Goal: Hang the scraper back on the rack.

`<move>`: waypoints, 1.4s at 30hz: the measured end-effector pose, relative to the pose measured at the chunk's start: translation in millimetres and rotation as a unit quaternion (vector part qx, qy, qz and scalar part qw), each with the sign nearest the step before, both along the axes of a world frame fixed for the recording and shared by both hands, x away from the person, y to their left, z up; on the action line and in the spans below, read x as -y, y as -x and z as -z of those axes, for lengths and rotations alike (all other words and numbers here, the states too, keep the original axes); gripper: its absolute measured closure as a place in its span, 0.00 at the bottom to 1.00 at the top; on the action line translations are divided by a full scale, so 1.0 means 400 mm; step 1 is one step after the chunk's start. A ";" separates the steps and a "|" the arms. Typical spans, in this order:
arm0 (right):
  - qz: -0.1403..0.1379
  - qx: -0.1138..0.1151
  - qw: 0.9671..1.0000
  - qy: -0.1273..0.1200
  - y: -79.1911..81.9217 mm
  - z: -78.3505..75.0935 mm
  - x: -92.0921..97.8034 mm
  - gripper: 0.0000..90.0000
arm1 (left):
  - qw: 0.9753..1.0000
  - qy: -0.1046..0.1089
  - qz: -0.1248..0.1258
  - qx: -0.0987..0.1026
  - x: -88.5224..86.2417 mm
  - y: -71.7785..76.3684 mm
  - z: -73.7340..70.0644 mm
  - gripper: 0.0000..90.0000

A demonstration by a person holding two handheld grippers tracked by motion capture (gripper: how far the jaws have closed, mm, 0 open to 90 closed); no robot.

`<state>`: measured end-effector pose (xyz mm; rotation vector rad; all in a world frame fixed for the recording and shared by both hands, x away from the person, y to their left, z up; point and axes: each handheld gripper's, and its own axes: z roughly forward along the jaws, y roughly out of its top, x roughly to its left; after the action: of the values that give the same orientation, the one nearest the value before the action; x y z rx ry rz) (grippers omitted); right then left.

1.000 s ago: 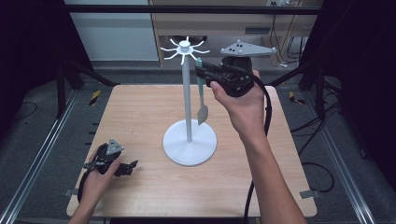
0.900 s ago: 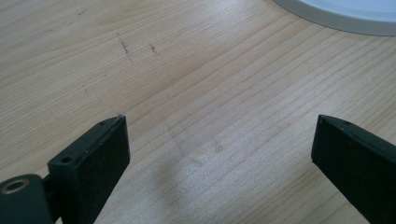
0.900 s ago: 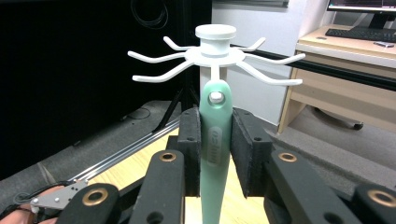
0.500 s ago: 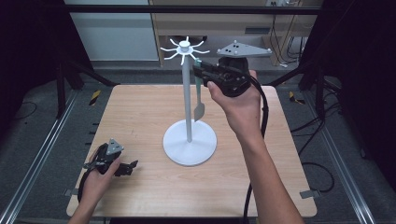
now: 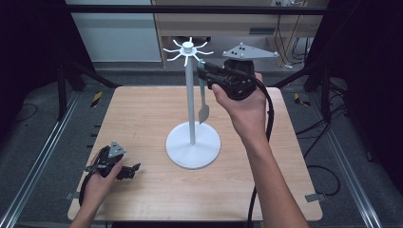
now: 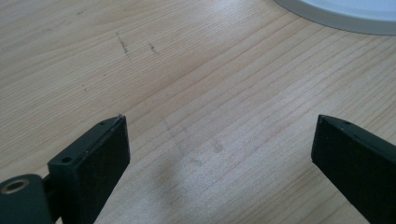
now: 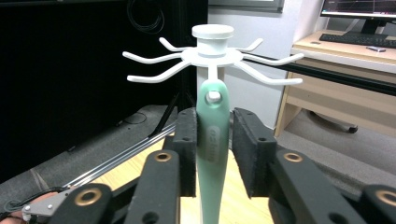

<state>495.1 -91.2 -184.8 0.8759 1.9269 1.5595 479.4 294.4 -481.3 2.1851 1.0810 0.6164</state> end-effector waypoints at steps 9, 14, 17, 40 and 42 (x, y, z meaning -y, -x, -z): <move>0.016 0.003 1.000 -0.009 0.030 0.028 0.055 0.68 | 1.000 0.000 0.000 -0.002 0.001 0.000 0.001 0.05; 0.037 -0.005 0.999 -0.005 0.042 0.074 0.097 0.60 | 1.000 -0.002 0.001 -0.002 0.000 0.001 0.000 0.04; 0.043 -0.014 0.999 -0.004 0.045 0.109 0.115 0.51 | 1.000 -0.004 -0.001 -0.004 -0.001 0.000 0.000 0.04; 0.081 -0.067 0.994 0.016 0.056 0.433 0.193 0.16 | 1.000 0.002 -0.007 -0.001 -0.009 0.001 0.000 0.04; 0.086 -0.072 0.994 0.019 0.057 0.456 0.199 0.14 | 1.000 0.003 -0.009 -0.001 -0.010 0.001 -0.001 0.04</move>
<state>472.4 -170.7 -367.4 1.1341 1.9149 1.3892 479.1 298.4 -481.0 2.1741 1.1031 0.6176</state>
